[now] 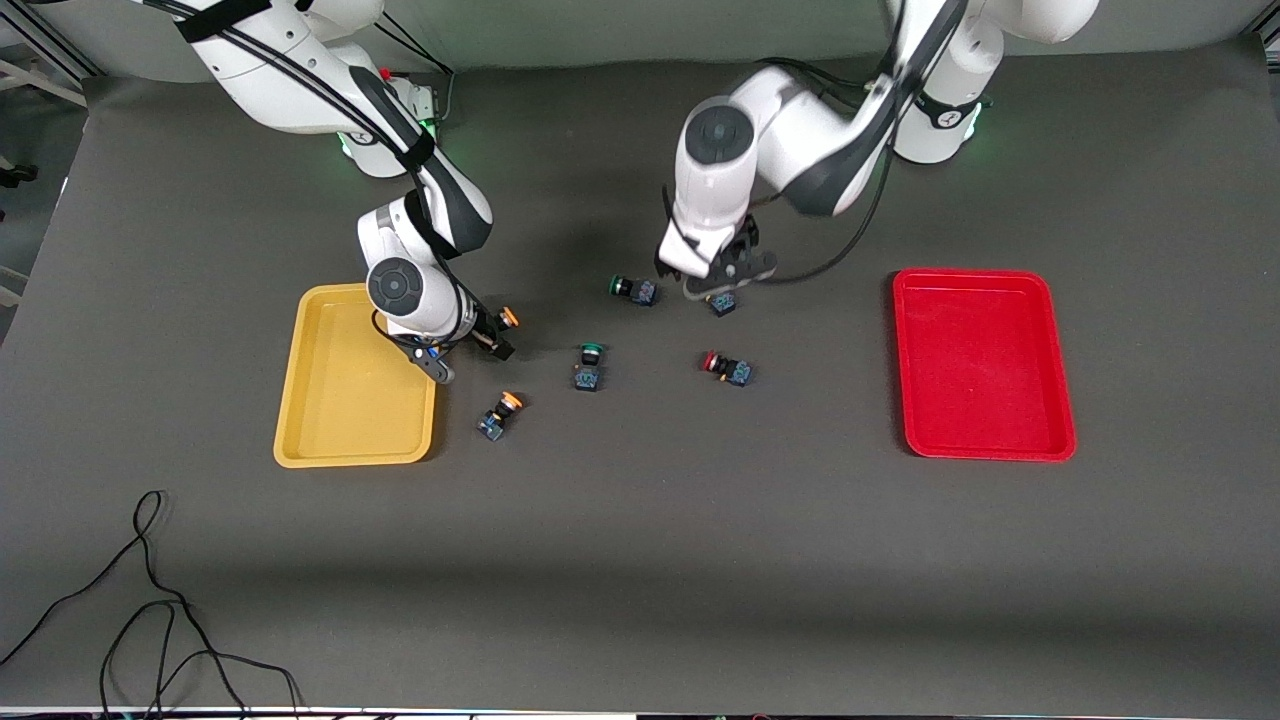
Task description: Place red and yellow buttons in trays
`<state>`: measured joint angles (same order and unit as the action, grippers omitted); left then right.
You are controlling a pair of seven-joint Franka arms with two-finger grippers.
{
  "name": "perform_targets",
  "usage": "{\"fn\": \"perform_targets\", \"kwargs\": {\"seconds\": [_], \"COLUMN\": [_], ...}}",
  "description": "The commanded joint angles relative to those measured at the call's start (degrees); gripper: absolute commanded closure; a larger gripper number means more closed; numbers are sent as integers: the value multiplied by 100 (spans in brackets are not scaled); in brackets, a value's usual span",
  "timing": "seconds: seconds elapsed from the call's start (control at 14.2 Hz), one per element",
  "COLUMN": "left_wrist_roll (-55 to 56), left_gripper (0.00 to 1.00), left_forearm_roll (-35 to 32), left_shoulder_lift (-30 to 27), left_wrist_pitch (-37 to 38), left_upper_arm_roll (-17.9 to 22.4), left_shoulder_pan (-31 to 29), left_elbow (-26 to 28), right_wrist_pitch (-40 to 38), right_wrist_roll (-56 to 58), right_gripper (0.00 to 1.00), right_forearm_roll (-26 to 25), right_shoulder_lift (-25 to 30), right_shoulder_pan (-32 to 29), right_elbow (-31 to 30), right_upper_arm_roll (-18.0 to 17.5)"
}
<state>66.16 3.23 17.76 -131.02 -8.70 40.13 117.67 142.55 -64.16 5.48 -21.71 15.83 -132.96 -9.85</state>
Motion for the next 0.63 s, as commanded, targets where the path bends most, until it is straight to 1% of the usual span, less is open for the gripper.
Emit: {"fn": "perform_targets", "kwargs": {"seconds": [0.0,0.07,0.14,0.28,0.35,0.49,0.56], "left_wrist_roll": [396,589,652,670,679,767,767], "left_gripper": [0,0,0,0,7,45,54], "left_forearm_roll": [-24,-59,-60,-60,-60,-60,-60], "left_shoulder_lift": [113,235,376,544,553,553,544], "left_wrist_pitch": [-861,-1134,-1241,-1347,-1339,-1295,-1260], "left_upper_arm_roll": [105,105,105,105,105,96,96], "left_shoulder_pan": [118,127,136,136,136,136,136], "left_elbow": [685,835,863,863,863,854,837], "right_wrist_pitch": [-34,-43,-34,-95,-348,-1120,-1411], "right_wrist_roll": [-123,-123,-114,-97,-79,0,218], "right_gripper": [73,86,92,95,95,95,95], "right_forearm_roll": [50,50,41,41,41,-29,-177], "right_shoulder_lift": [70,105,158,324,473,921,1236], "right_shoulder_pan": [35,43,35,35,35,-27,-79], "right_elbow": [-37,-28,-20,33,77,235,244], "right_upper_arm_roll": [9,0,0,-8,-9,61,149]}}
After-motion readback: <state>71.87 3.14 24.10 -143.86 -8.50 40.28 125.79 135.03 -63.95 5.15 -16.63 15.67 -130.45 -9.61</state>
